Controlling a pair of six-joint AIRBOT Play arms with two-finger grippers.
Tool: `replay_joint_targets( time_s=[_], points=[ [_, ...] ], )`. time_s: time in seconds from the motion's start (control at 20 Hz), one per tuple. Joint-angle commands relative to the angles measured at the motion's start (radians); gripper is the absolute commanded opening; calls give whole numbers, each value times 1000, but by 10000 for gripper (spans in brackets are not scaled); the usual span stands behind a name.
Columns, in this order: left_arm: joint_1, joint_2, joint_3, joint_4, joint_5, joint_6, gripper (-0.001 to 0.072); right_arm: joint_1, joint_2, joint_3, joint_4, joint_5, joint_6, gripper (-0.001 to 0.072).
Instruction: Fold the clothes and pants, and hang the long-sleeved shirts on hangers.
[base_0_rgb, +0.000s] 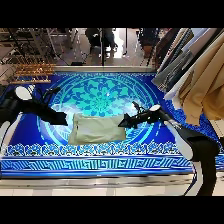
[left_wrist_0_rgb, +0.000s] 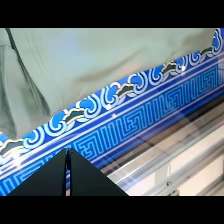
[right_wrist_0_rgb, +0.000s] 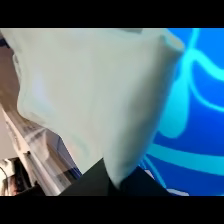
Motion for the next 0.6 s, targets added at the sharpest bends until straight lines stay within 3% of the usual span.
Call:
replay_joint_targets(
  time_s=[0.0, 0.15, 0.55],
  points=[
    [-24, 0, 0, 1, -76, -3, 15, -61, 108, 59, -148, 15, 95, 15],
    [-26, 1, 0, 2, -133, -2, 16, -246, 298, 0, -235, -5, 176, 14],
    [-26, 1, 0, 2, -132, 2, 15, -955, 683, -377, -267, -73, 178, 13]
  ],
)
